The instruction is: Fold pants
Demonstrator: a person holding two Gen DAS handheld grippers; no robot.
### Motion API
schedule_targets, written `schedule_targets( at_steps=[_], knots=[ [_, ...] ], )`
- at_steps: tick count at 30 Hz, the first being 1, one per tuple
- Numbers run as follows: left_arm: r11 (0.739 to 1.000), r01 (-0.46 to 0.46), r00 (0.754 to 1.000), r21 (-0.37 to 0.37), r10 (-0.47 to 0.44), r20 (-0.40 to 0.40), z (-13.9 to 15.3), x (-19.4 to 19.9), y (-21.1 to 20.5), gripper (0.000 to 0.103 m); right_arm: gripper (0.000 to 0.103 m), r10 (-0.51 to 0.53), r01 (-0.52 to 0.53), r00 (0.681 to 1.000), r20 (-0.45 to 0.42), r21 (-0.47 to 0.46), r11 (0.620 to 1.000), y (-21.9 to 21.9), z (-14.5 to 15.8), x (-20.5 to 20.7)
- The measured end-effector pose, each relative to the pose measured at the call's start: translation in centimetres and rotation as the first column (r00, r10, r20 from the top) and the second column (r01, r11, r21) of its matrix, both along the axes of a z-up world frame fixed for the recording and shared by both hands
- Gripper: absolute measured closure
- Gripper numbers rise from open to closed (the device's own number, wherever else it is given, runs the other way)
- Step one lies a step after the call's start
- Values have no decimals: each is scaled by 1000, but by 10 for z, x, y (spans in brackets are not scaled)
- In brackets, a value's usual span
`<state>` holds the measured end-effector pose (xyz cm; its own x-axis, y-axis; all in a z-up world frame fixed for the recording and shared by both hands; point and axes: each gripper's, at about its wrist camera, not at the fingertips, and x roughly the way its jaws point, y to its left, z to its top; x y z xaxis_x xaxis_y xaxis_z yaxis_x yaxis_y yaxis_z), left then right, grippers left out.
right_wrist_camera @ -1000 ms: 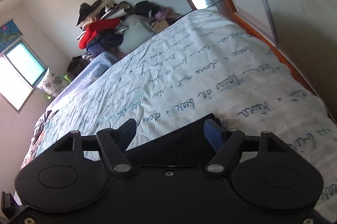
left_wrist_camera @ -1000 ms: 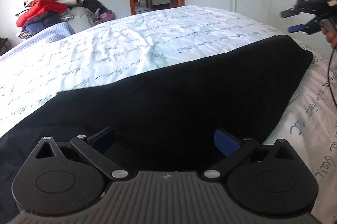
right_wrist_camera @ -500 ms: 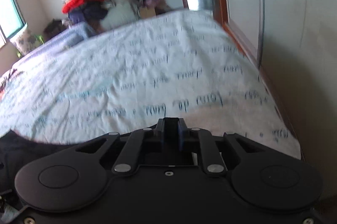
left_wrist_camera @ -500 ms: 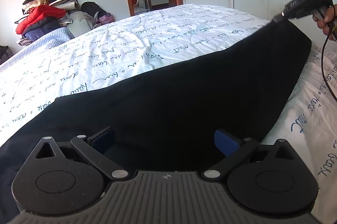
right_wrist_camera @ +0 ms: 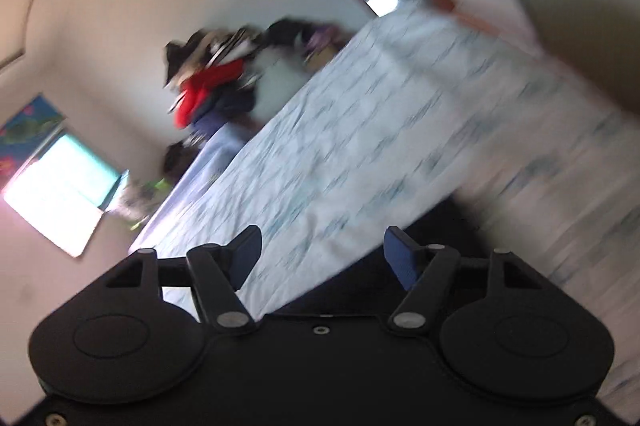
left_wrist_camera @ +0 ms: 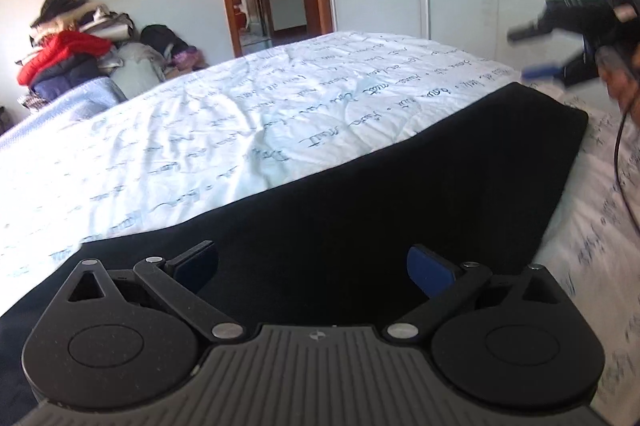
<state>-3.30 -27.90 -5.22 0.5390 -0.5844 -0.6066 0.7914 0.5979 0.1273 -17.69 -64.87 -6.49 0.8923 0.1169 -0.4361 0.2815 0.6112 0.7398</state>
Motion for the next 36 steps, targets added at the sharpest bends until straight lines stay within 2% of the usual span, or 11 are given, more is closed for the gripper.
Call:
schedule_targets(
  at_steps=[1,2,4,6,8,9,14,16,20,24,36],
  knots=[
    [999,-19,1000,39,20,-23,-9,8,-8,0,35,-15,14,998,-63,-13,1000,-2,-14,4],
    [996,-39,998,84,44,-55,-20,16,-15,2,60,-47,46,995,-90,-11,999,-8,-26,2],
    [997,-76,991,8,77,-114,-27,26,-7,1,90,-153,159,984,-88,66,985,-25,-34,-15],
    [995,-102,987,11,102,-121,-20,26,-4,0,76,-222,225,973,-60,58,973,-18,-20,-31],
    [992,-125,988,-13,124,-92,-10,16,2,2,30,-172,172,985,-3,-10,985,6,-3,-37],
    [993,-111,991,-36,108,-73,-6,9,6,2,26,-130,130,991,14,-23,991,19,1,-37],
    [995,-94,995,26,94,-19,-19,-14,15,0,27,38,-52,995,-92,-154,987,77,-10,-25],
    [991,-137,990,1,137,-28,-26,-11,23,0,47,-7,-11,997,-82,-216,976,77,-20,-33],
    [980,-193,981,-36,194,24,-5,-17,37,1,38,-221,221,975,0,2,975,51,-10,-78],
    [977,-205,975,-61,209,79,3,-30,48,1,37,-405,403,913,-54,-33,914,40,0,-109],
    [967,-252,967,-27,252,43,-13,-37,56,1,34,-396,411,900,-180,50,910,22,-15,-99]
  ],
)
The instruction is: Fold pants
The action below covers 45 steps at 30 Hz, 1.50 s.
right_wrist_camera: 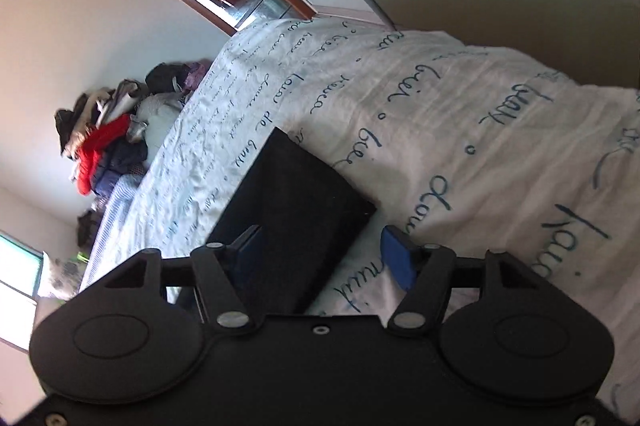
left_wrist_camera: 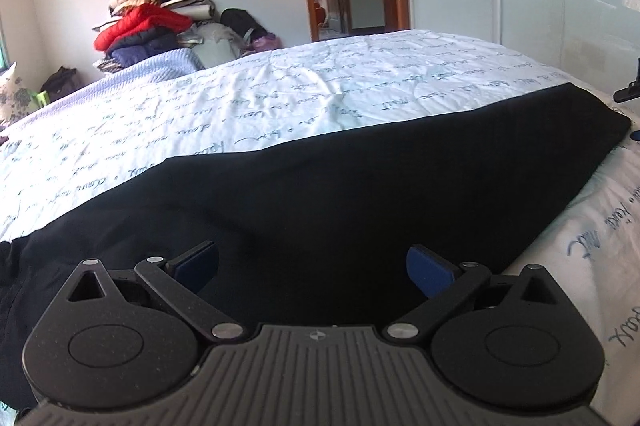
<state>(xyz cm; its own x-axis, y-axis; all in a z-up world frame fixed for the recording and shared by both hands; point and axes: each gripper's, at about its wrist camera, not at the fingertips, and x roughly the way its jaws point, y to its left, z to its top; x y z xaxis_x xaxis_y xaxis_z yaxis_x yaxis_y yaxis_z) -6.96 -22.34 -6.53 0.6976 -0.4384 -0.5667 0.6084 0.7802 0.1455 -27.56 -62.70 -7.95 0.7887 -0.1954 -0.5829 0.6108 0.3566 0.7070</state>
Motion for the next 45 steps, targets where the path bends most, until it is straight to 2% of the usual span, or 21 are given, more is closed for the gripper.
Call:
schedule_targets(
  at_steps=[2,4,8,10,11,12,14,16,20,22,24,26,29,32,35,38,40,42,43,45],
  knots=[
    [1000,-12,1000,-1,12,-9,0,4,1,1,30,5,-5,1000,-1,10,1000,-2,-2,7],
    [1000,-22,1000,4,22,-10,1,6,1,1,28,16,-17,999,36,40,999,-3,-3,9],
    [999,-34,999,-9,34,-33,1,14,3,0,28,19,-25,996,85,62,998,-3,-11,14],
    [999,-34,997,11,34,-65,-8,18,1,0,28,0,-7,994,107,69,998,-2,-14,13],
    [999,-38,997,8,38,-70,-11,19,0,0,31,-8,0,993,118,67,998,-1,-13,13],
    [999,-41,997,-4,41,-68,-11,18,2,0,39,-6,-1,993,117,56,998,-2,-12,15],
    [999,-40,997,-5,39,-67,-11,17,3,0,79,18,-24,996,90,69,997,-4,-16,19],
    [999,-40,997,-8,39,-67,-10,17,5,0,88,7,-17,994,109,92,996,-4,-22,18],
    [999,-44,998,-9,44,-43,-4,15,8,0,88,-11,-3,992,128,105,994,-4,-26,16],
    [999,-53,996,4,53,-68,-10,20,6,0,91,-13,-1,991,133,102,995,-4,-25,16],
    [998,-69,993,-16,67,-99,-16,26,7,1,93,-12,-1,990,142,90,996,-2,-20,18],
    [997,-76,990,-17,73,-119,-14,30,6,0,93,27,-32,988,154,28,999,7,-5,26],
    [997,-79,991,-28,75,-108,-11,27,10,1,93,148,-136,974,173,-80,988,35,25,52],
    [994,-104,990,-41,100,-96,-3,25,19,2,93,300,-278,940,162,-148,949,75,47,91],
    [988,-136,989,-65,132,-63,8,26,37,1,93,455,-430,879,143,-176,886,121,53,136],
    [982,-174,984,-67,172,-44,14,31,59,0,93,597,-574,798,85,-197,795,176,47,183],
    [977,-208,977,-44,205,-61,10,36,73,0,93,685,-668,728,28,-200,717,215,36,208],
    [969,-246,966,-34,242,-90,7,42,86,0,93,734,-727,677,-54,-206,655,244,21,223],
    [966,-255,962,-31,250,-112,4,44,91,0,93,745,-743,662,-78,-197,640,253,14,228],
    [963,-262,958,-58,252,-137,3,44,101,0,93,749,-748,658,-81,-187,637,260,7,228]
  ],
)
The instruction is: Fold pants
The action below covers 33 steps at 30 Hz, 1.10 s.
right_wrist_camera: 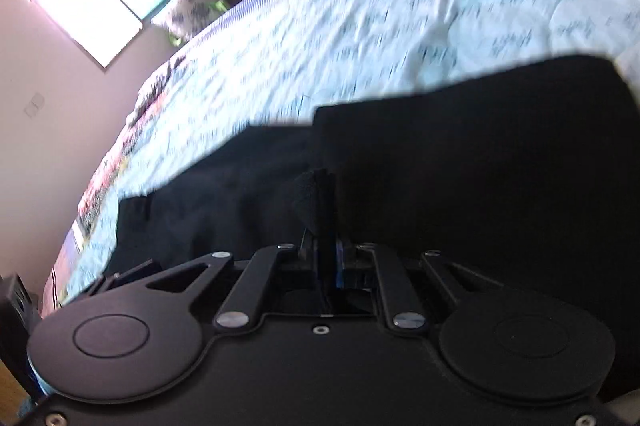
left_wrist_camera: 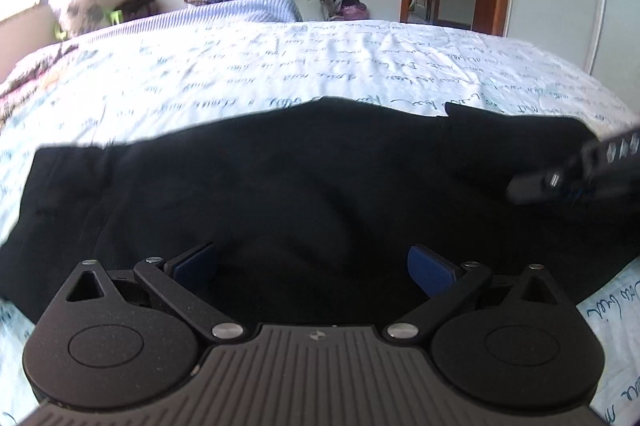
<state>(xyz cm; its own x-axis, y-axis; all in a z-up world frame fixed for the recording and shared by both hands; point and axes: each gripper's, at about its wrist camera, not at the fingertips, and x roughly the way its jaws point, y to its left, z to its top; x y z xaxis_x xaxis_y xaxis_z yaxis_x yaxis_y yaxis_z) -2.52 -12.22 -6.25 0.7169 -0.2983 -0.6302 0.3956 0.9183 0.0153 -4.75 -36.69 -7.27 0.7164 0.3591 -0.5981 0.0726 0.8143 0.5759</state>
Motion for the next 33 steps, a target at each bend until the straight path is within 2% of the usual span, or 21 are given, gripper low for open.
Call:
schedule_targets(
  at_steps=[4,5,7,9,10,12,16,20,22,23,25,26,28,31,33],
  knots=[
    [1000,12,1000,-17,-12,4,-2,-1,9,0,93,-3,3,1000,-8,1,1000,0,4,-1],
    [1000,17,1000,-20,-17,4,-1,-2,9,1,94,8,-9,1000,-8,-28,1000,2,8,-2],
    [999,32,999,-43,-32,6,3,-3,11,1,93,70,-68,998,7,-149,987,22,19,-6],
    [996,44,999,-71,-44,12,6,-3,15,0,93,148,-141,989,4,-289,947,49,20,-8],
    [997,47,999,-59,-47,3,4,-2,15,0,93,172,-166,985,-9,-328,930,56,17,-9],
    [1000,30,999,-6,-30,-19,-2,1,13,0,93,178,-168,984,-3,-351,921,57,16,-10],
    [999,24,1000,-31,-25,-17,-1,-4,24,0,93,158,-148,987,13,-291,945,46,18,-12],
    [1000,20,1000,-15,-21,-10,-1,-6,24,0,93,158,-140,987,35,-303,942,52,21,-13],
    [1000,16,1000,-14,-16,-9,-1,-6,22,0,86,169,-155,985,20,-303,940,55,16,-12],
    [1000,15,1000,-14,-15,-7,-2,-5,23,0,76,186,-179,982,-3,-302,936,56,10,-10],
    [1000,8,1000,-18,-8,-3,1,-6,24,0,69,189,-177,982,12,-305,936,59,14,-15],
    [999,0,1000,-33,0,3,3,-6,27,0,57,188,-176,982,16,-285,942,59,19,-18],
    [996,-24,1000,-83,25,9,11,-8,39,0,44,192,-172,979,68,-226,959,56,30,-28],
    [987,-79,995,-141,86,43,25,-7,66,0,43,175,-152,976,127,-169,974,51,42,-39],
    [975,-131,989,-178,140,43,32,1,87,0,43,146,-140,979,141,-56,989,43,41,-37]
  ],
)
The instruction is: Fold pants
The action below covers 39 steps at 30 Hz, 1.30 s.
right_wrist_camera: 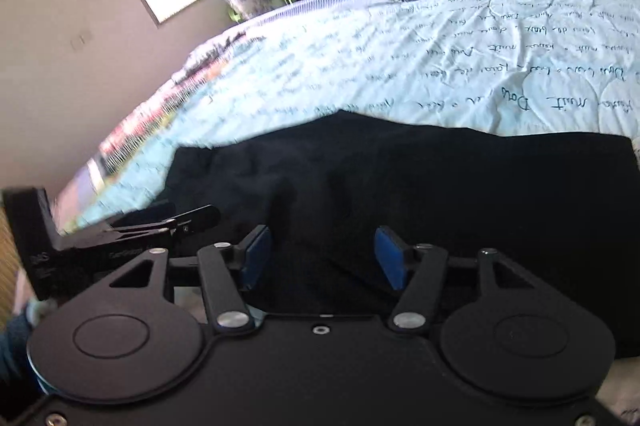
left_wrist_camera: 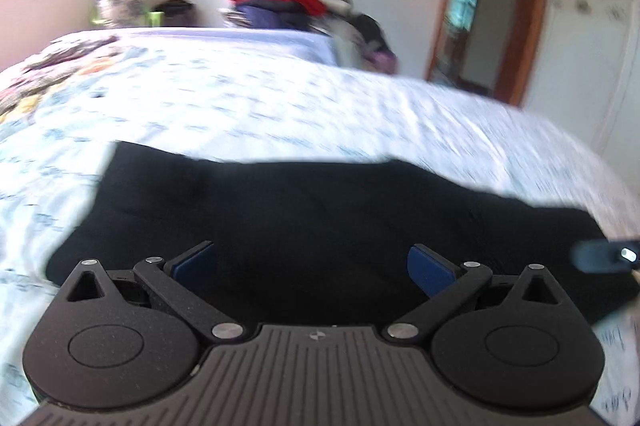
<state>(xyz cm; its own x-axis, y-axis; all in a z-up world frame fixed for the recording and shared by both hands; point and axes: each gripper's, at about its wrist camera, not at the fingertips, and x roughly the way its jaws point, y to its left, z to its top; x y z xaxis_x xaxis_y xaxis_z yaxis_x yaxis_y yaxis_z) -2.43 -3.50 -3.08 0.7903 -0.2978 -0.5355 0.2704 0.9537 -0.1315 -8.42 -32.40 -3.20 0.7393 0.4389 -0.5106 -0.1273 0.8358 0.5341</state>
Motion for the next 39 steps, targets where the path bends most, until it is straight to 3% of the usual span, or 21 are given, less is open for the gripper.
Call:
schedule_targets(
  at_steps=[4,6,8,9,12,14,15,19,23,27,31,33,36,39],
  knots=[
    [996,-93,996,-7,92,-14,2,20,18,1,34,-11,36,996,-93,273,961,-7,-35,21],
    [993,-79,996,82,82,-33,-8,28,12,0,31,-15,78,981,-195,321,944,-4,-63,31],
    [977,-68,993,203,85,-76,-27,33,5,0,33,-27,85,984,-174,338,937,-5,-61,27],
    [976,-58,997,210,69,-45,-31,27,7,0,33,-26,87,984,-177,341,936,-5,-55,25],
    [983,-51,997,174,60,-47,-30,22,14,0,27,-21,60,993,-113,351,935,-4,-42,23],
    [983,-55,997,174,64,-48,-32,23,14,0,22,-20,70,988,-156,320,945,0,-52,29],
    [983,-55,997,177,64,-46,-32,24,13,1,23,-12,68,983,-182,303,951,3,-59,32],
    [990,-53,998,128,55,-15,-14,13,25,1,23,-3,49,990,-143,323,945,6,-45,25],
    [991,-106,994,78,105,16,1,7,53,1,23,10,31,993,-117,341,939,4,-39,16],
    [977,-198,980,76,197,20,7,17,80,1,23,10,35,991,-134,324,946,9,-44,16],
    [981,-187,982,48,187,15,10,39,99,1,23,14,23,993,-118,310,951,6,-38,10],
    [986,-166,984,-24,164,-67,4,63,116,1,23,6,29,994,-111,310,950,-3,-35,6],
    [979,-171,966,-111,144,-215,-12,95,135,10,23,-27,61,993,-114,312,948,-16,-34,1],
    [977,-163,960,-141,124,-250,-21,104,141,10,23,-52,91,991,-126,326,941,-24,-38,-3]
  ],
)
